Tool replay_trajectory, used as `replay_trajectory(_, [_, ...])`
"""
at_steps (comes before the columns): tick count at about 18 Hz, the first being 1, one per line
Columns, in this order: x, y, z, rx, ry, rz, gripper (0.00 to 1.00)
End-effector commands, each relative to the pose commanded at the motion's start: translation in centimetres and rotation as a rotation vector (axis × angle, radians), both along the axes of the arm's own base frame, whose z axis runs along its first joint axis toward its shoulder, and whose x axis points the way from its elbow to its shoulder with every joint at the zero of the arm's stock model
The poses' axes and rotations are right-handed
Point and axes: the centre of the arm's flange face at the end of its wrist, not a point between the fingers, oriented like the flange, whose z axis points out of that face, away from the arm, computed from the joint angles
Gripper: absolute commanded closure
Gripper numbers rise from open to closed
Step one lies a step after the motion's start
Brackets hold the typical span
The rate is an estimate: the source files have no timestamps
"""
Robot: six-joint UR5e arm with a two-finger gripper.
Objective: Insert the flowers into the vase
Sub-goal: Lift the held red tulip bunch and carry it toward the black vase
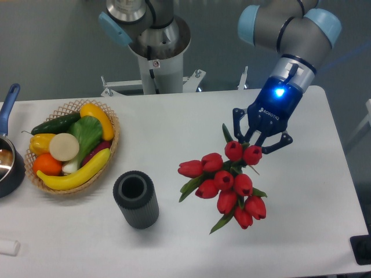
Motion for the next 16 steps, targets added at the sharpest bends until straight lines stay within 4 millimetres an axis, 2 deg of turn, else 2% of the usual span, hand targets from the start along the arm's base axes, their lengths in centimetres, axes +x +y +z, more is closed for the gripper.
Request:
replay_trajectory(3, [1.0,1.1,-0.2,0.006,0.007,-0.022,0.78])
replay_trajectory(6, [2.5,2.7,0.7,0.090,-0.020,-0.078,0.78])
replay_trajectory(13, [5.0,3.8,2.1,0.315,-0.125,-0.168,0.78])
replay_trajectory(16, [5.9,3.8,1.5,0.380,-0.175,-0.189,0.78])
